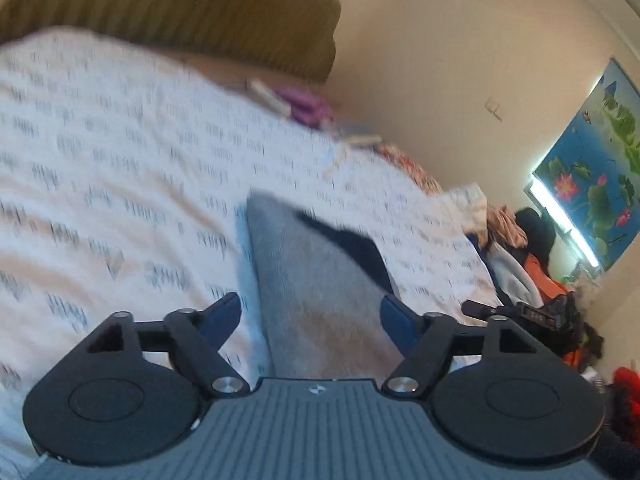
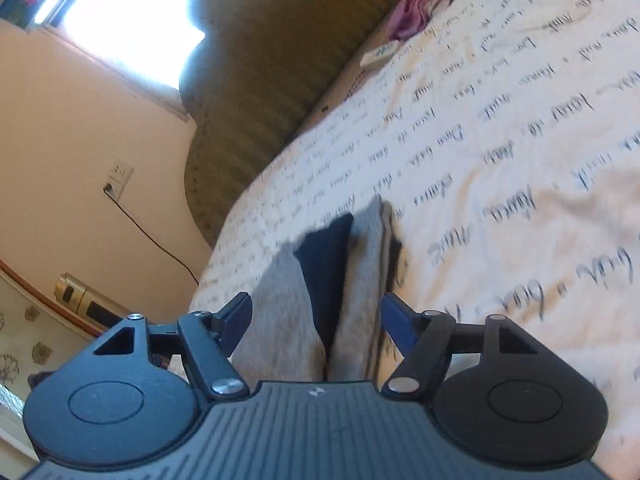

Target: Fold small clothes

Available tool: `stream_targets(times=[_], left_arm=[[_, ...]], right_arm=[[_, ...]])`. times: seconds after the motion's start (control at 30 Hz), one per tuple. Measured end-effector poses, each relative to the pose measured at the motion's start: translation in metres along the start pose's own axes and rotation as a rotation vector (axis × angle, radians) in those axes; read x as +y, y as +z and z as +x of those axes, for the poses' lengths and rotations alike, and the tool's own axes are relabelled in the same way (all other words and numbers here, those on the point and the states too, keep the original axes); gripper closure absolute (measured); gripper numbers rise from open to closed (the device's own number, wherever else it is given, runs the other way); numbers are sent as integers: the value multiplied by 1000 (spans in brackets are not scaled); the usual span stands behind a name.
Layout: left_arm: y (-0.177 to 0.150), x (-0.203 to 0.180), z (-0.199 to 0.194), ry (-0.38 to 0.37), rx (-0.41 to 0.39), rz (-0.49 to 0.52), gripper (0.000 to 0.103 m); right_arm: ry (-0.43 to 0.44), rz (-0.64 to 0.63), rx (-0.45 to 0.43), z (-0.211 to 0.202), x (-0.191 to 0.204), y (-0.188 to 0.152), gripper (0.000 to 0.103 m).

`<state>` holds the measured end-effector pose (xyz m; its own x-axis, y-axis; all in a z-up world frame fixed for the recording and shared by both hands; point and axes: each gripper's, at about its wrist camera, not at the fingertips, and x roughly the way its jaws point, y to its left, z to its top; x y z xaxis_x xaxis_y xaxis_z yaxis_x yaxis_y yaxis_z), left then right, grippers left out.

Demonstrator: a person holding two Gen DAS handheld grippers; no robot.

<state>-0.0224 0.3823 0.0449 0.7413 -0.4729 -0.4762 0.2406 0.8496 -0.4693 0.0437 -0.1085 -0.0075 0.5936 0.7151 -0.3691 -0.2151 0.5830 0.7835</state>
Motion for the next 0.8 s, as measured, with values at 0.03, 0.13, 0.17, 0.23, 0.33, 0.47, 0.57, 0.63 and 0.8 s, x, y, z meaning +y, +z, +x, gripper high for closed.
stream_targets(times=[0.03,0.13,0.17,0.23,0.33,0.47,0.57,0.63,0.8], left_arm=[[6,-11,0,42,-50,74,22],[-3,-48,28,70,-98,254,24],[-12,-60,41,48,-89,299,25],[-36,-81,69,22,-44,394,30],[-71,-93,102,-10,39,483,29],[-95,-80,127,-1,122,486,28],[-105,-76,130,-12,124,483,24],[-106,-76,134,-7,125,490,21],[-87,-77,113,-21,112,427,24]], right_arm=[[5,-18,-3,14,2,12,32],[-47,-43,48,72,6,37,37],[-70,-53,74,89,6,42,43],[-134,-85,128,119,8,41,49],[-193,-169,207,147,11,34,98],[-236,-196,137,133,0,38,98],[-219,-111,146,131,-21,33,99],[-193,-70,113,119,-15,33,95],[-56,-119,-4,68,36,10,95]])
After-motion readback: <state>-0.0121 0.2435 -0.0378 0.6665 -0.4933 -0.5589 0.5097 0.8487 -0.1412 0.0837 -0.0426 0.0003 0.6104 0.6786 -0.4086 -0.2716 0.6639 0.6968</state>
